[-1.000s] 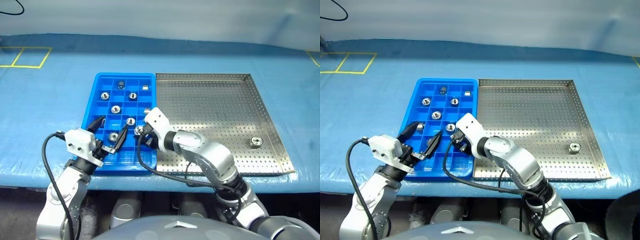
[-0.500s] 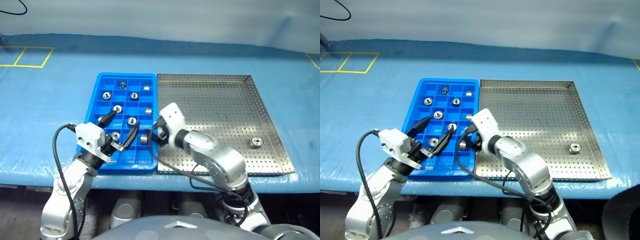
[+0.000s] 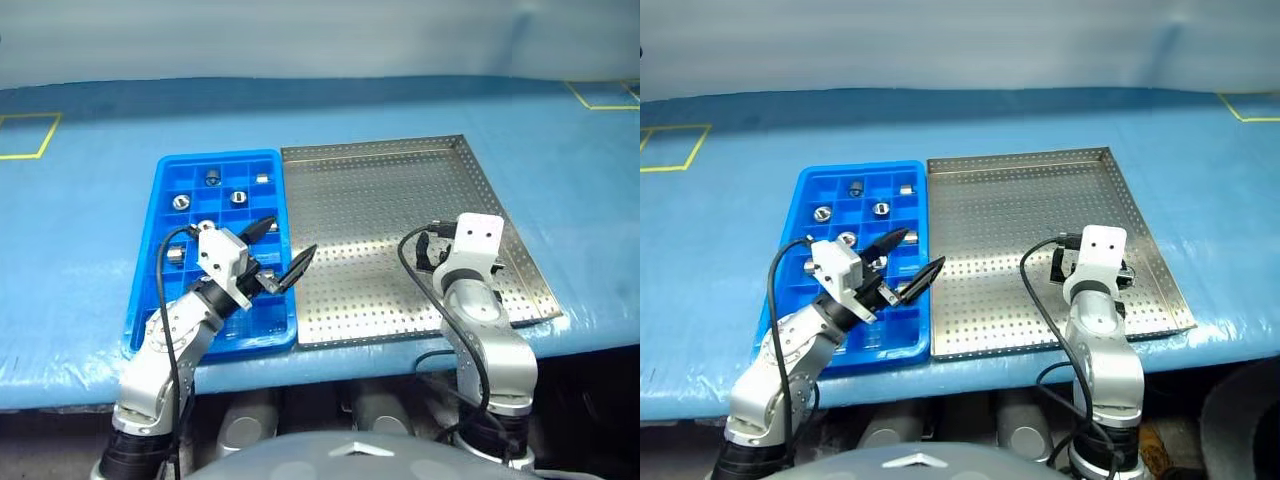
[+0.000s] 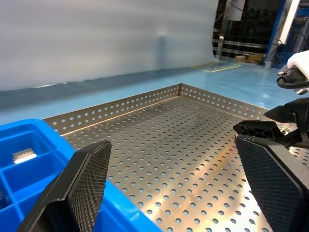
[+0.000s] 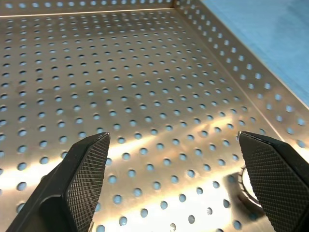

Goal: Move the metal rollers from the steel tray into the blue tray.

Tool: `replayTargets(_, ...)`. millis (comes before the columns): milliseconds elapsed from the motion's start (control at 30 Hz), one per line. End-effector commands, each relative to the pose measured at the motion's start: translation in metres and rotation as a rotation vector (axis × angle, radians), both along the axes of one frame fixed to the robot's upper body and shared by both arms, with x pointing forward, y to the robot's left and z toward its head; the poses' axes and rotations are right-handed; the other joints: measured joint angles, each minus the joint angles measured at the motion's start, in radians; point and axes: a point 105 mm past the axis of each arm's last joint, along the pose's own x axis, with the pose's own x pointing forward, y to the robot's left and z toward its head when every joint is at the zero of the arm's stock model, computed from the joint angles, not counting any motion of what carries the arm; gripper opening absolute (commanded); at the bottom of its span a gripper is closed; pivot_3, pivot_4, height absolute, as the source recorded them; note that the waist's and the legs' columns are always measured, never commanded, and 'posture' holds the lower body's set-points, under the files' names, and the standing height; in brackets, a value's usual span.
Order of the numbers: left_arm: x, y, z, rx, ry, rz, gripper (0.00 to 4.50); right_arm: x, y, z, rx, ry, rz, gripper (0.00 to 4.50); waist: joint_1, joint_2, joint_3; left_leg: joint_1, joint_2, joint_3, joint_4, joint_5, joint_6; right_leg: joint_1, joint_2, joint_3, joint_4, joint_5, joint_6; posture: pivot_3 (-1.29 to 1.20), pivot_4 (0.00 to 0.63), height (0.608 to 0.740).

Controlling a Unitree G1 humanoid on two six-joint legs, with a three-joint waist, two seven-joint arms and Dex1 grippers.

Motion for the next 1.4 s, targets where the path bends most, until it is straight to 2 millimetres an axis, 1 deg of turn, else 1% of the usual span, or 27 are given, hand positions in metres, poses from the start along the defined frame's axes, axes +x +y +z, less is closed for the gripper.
replayTargets(33,0.000,-0.005,0.005,-0.023,-0.018,-0.029,4.50,-0.013,-0.016,0.018,-0.020,-0.081,-0.103,4.48,-0.005,0.000,0.000,0.000,0.000,0.000,0.000,0.000,0.000,0.000,0.001,0.000,0.000,0.000,0.000,-0.03,0.150,0.740)
replayTargets(100,0.000,-0.006,0.005,-0.025,-0.016,-0.035,4.50,-0.017,-0.022,0.016,-0.018,-0.077,-0.136,4.48,-0.007,0.000,0.000,0.000,0.000,0.000,0.000,0.000,0.000,0.000,0.001,0.000,0.000,0.000,0.000,-0.03,0.150,0.740)
replayTargets(200,-0.001,-0.009,0.003,-0.031,-0.010,-0.046,4.50,-0.025,-0.035,0.010,0.011,-0.066,-0.224,4.48,-0.009,0.000,0.000,0.000,-0.001,0.001,0.001,0.000,0.001,0.001,0.000,0.002,0.000,-0.001,-0.001,-0.03,0.150,0.740)
replayTargets(267,-0.002,-0.011,0.002,-0.040,-0.005,-0.052,4.50,-0.025,-0.036,0.006,0.056,-0.059,-0.233,4.48,-0.009,0.000,0.000,0.000,-0.001,0.001,0.001,0.000,0.001,0.001,0.000,0.002,0.000,-0.001,-0.001,-0.04,0.150,0.740)
replayTargets(467,-0.003,-0.014,0.001,-0.047,-0.001,-0.066,4.50,-0.018,-0.029,-0.009,0.131,-0.029,-0.211,4.48,-0.017,0.000,0.000,0.000,-0.001,0.001,0.001,0.000,0.001,0.001,0.001,0.002,0.000,0.000,-0.001,-0.03,0.150,0.740)
replayTargets(633,-0.002,-0.013,0.001,-0.046,-0.004,-0.060,4.50,-0.008,-0.023,-0.014,0.143,-0.026,-0.169,4.48,-0.017,0.000,0.000,0.001,-0.001,0.002,0.001,0.000,0.001,0.001,0.001,0.003,0.000,-0.001,-0.001,-0.02,0.150,0.740)
replayTargets(867,-0.002,-0.011,0.003,-0.046,-0.013,-0.052,4.50,0.001,-0.034,-0.021,0.126,-0.023,-0.196,4.48,-0.014,0.000,0.000,0.001,-0.001,0.002,0.001,0.000,0.002,0.001,0.001,0.003,0.000,0.000,0.000,0.01,0.150,0.740)
replayTargets(1100,-0.003,-0.009,0.003,-0.047,-0.014,-0.042,4.50,0.000,-0.046,-0.025,0.089,-0.015,-0.237,4.48,-0.006,0.000,0.000,0.001,-0.001,0.002,0.001,-0.001,0.002,0.001,0.000,0.003,0.000,0.000,0.000,0.02,0.150,0.740)
replayTargets(1400,-0.003,-0.010,0.003,-0.049,-0.015,-0.042,4.50,0.008,-0.050,-0.039,0.081,0.017,-0.240,4.48,-0.005,0.000,0.000,0.001,-0.001,0.003,0.001,-0.001,0.002,0.001,0.001,0.003,0.000,0.000,0.000,0.02,0.150,0.740)
